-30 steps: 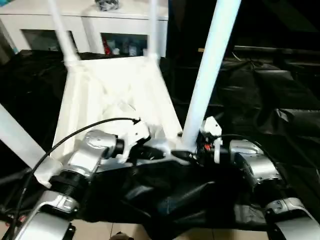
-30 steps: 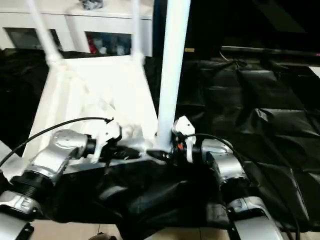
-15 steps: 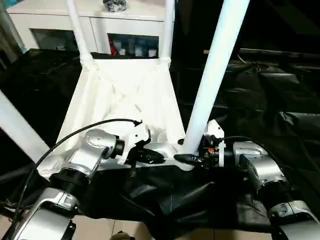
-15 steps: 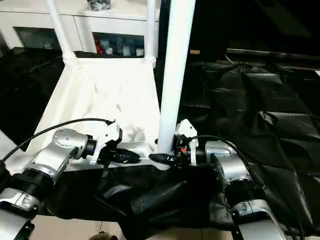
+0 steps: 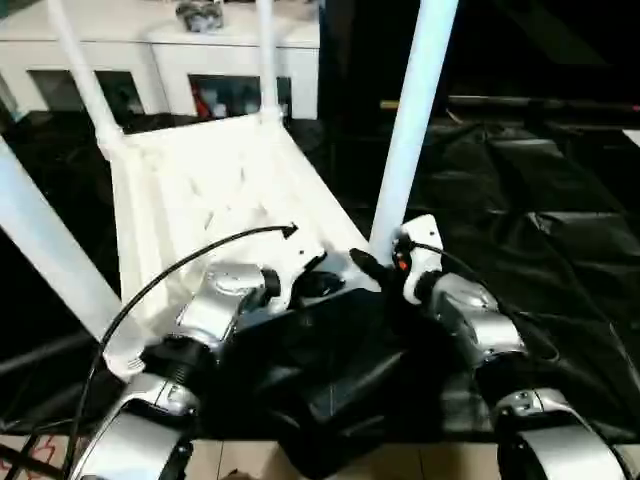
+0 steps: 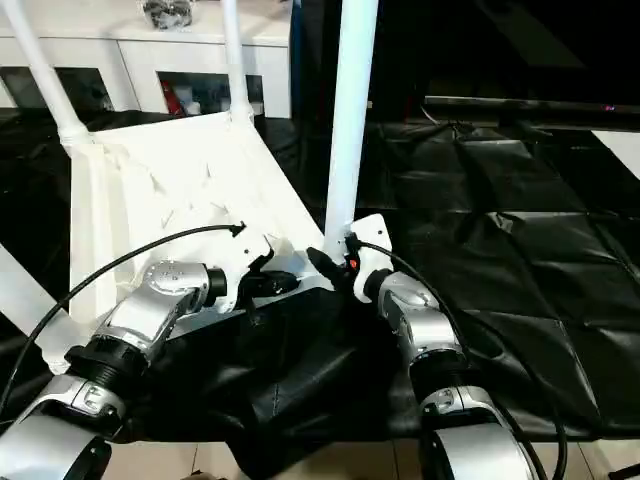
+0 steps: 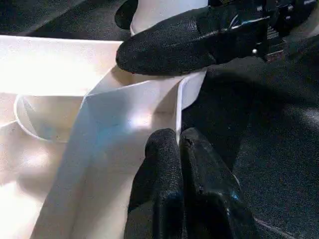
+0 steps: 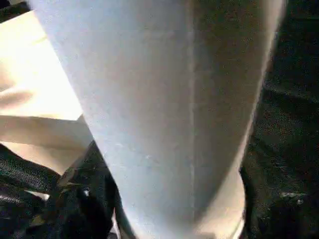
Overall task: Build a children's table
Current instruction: Rotate leg to tighten
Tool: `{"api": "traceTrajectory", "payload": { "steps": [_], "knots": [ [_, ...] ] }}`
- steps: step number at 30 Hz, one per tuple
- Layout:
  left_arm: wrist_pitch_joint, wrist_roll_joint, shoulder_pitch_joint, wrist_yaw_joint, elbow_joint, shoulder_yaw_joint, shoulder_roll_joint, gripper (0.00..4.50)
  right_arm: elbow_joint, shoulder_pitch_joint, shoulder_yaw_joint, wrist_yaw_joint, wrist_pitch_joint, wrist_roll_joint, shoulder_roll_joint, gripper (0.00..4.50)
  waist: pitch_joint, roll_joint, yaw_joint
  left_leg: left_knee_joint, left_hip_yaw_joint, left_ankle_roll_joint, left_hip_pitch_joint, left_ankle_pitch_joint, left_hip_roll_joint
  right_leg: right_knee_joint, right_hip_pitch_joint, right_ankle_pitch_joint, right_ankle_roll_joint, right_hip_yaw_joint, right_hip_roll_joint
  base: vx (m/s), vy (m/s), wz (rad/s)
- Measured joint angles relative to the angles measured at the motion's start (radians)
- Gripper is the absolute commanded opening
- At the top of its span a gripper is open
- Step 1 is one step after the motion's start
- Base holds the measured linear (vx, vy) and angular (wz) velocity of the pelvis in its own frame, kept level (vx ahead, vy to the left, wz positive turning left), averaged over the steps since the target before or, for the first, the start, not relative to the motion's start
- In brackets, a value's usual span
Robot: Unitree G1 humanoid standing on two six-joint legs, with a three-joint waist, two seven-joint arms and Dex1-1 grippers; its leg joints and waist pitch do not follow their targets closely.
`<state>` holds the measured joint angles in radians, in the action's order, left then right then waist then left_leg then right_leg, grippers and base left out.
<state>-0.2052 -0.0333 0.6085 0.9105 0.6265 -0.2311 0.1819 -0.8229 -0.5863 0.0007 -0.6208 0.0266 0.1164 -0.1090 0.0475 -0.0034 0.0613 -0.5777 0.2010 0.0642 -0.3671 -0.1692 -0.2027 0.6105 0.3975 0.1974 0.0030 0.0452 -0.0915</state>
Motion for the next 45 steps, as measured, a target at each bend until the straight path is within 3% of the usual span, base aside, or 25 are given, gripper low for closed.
{"api": "traceTrajectory", "payload": {
  "steps": [3,9,17,27,33,35,37,42,45],
  "knots": [
    [-0.003,0.0,0.0,0.016,-0.007,-0.001,0.003,0.0,-0.001,-0.002,0.003,-0.031,-0.008,-0.001,-0.008,3.86,0.0,0.0,0.0,0.001,0.0,0.0,0.0,0.0,0.0,0.0,0.0,-0.001,-0.002,0.0,0.0,0.0,0.0,0.0],
    [0.011,0.021,-0.012,0.138,-0.036,-0.013,0.055,0.0,0.035,0.017,0.049,-0.264,-0.023,0.006,-0.081,3.86,0.0,0.0,0.003,0.003,0.0,0.0,-0.002,0.0,-0.001,0.0,0.002,-0.001,-0.002,0.001,0.0,0.0,0.0,0.0],
    [0.065,0.058,-0.029,0.307,-0.054,-0.034,0.136,0.0,0.105,0.04,0.127,-0.55,-0.007,0.02,-0.173,3.86,0.001,-0.001,0.034,0.003,0.0,-0.001,-0.005,-0.001,-0.002,0.0,0.004,0.001,-0.001,0.003,0.001,0.0,0.0,0.0],
    [0.077,0.062,-0.029,0.399,-0.053,-0.046,0.168,0.0,0.126,0.048,0.141,-0.65,0.038,0.041,-0.195,2.88,0.001,-0.002,0.042,0.001,0.002,-0.001,-0.005,-0.001,-0.002,0.001,0.002,0.001,-0.001,0.001,0.0,0.0,0.0,0.0],
    [0.079,0.07,-0.029,0.406,-0.053,-0.051,0.168,0.0,0.153,0.063,0.143,-0.659,0.055,0.046,-0.198,2.76,0.001,-0.002,0.05,0.001,0.002,-0.001,-0.005,-0.001,-0.003,0.0,0.003,0.001,-0.001,0.002,0.0,0.0,0.0,0.0],
    [0.079,0.069,-0.029,0.394,-0.052,-0.051,0.163,0.0,0.152,0.064,0.14,-0.652,0.055,0.046,-0.195,2.76,0.001,-0.002,0.052,0.001,0.002,-0.001,-0.005,-0.001,-0.002,0.001,0.003,0.001,-0.001,0.002,0.0,0.0,0.0,0.0],
    [0.072,0.055,-0.028,0.303,-0.036,-0.028,0.13,0.0,0.103,0.05,0.099,-0.518,0.051,0.041,-0.153,2.75,0.001,-0.002,0.047,-0.001,0.002,-0.001,-0.003,-0.001,-0.002,0.002,0.001,0.0,-0.002,0.001,0.0,0.0,0.0,0.0],
    [0.034,0.016,-0.012,0.09,-0.009,0.0,0.052,0.0,0.0,-0.013,0.033,-0.163,0.051,0.027,-0.065,2.71,0.001,-0.003,0.012,0.0,0.0,0.0,0.001,0.0,-0.001,0.0,-0.001,0.001,0.0,0.0,0.0,0.0,0.0,0.0],
    [0.015,0.006,-0.008,0.021,-0.002,0.006,0.023,0.0,-0.017,-0.028,0.021,-0.027,0.052,0.015,-0.02,2.71,0.0,-0.002,-0.001,0.001,-0.001,0.0,0.002,0.0,0.0,0.0,0.0,0.001,0.001,0.0,0.0,0.0,0.0,0.0]
  ]
}}
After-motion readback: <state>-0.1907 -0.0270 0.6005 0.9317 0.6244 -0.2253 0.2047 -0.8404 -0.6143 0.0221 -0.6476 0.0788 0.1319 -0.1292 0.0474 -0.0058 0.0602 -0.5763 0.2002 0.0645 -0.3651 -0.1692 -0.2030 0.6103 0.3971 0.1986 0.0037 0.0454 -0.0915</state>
